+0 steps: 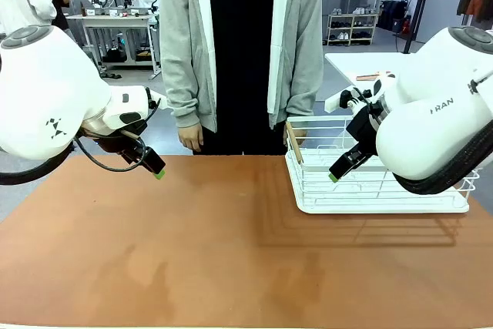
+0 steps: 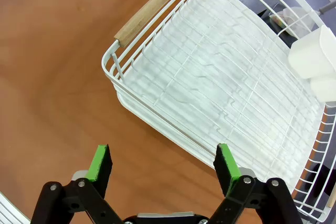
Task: Clean the table.
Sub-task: Pick up the Lint Roller when the human hands it over.
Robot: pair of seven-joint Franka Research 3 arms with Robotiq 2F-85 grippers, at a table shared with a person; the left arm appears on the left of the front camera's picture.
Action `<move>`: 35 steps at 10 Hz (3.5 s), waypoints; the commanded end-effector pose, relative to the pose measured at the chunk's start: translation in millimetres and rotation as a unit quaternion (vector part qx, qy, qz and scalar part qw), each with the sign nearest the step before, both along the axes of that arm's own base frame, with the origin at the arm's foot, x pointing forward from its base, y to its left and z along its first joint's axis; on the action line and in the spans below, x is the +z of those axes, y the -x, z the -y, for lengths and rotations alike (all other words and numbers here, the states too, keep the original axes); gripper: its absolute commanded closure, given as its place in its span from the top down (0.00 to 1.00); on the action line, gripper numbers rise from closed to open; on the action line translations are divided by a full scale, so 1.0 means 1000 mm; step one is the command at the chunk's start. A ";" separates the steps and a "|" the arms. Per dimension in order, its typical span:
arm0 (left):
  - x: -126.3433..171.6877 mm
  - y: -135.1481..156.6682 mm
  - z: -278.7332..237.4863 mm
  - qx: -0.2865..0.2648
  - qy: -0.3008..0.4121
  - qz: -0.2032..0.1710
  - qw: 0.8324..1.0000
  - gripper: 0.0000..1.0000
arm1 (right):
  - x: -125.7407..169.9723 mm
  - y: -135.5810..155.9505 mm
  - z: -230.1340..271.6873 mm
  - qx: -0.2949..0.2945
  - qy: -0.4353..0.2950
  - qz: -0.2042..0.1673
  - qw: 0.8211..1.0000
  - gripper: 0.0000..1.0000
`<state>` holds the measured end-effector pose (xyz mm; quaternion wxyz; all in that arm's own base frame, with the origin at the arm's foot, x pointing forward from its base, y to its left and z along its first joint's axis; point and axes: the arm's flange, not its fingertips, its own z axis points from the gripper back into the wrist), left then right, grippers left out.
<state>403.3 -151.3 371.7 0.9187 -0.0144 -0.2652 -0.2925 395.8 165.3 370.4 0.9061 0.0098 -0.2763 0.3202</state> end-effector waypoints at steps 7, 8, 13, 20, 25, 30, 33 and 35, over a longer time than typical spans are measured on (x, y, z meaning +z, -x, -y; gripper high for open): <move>0.137 -0.006 -0.065 -0.012 0.237 -0.150 0.960 1.00 | 0.125 -0.009 0.060 -0.016 -0.221 -0.157 0.962 1.00; 0.165 0.002 -0.117 -0.016 0.349 -0.184 0.919 1.00 | 0.150 -0.005 0.099 -0.026 -0.307 -0.203 0.929 1.00; 0.137 0.081 -0.336 0.085 0.591 -0.191 0.779 1.00 | 0.128 0.019 0.289 -0.061 -0.555 -0.293 0.777 1.00; 0.056 0.112 -0.413 0.202 0.620 -0.219 0.726 1.00 | 0.036 0.035 0.358 -0.124 -0.626 -0.321 0.700 1.00; 0.056 0.112 -0.413 0.202 0.620 -0.219 0.726 1.00 | 0.036 0.035 0.358 -0.124 -0.626 -0.321 0.700 1.00; 0.056 0.112 -0.413 0.202 0.620 -0.219 0.726 1.00 | 0.036 0.035 0.358 -0.124 -0.626 -0.321 0.700 1.00; 0.056 0.112 -0.413 0.202 0.620 -0.219 0.726 1.00 | 0.036 0.035 0.358 -0.124 -0.626 -0.321 0.700 1.00; 0.056 0.112 -0.413 0.202 0.620 -0.219 0.726 1.00 | 0.036 0.035 0.358 -0.124 -0.626 -0.321 0.700 1.00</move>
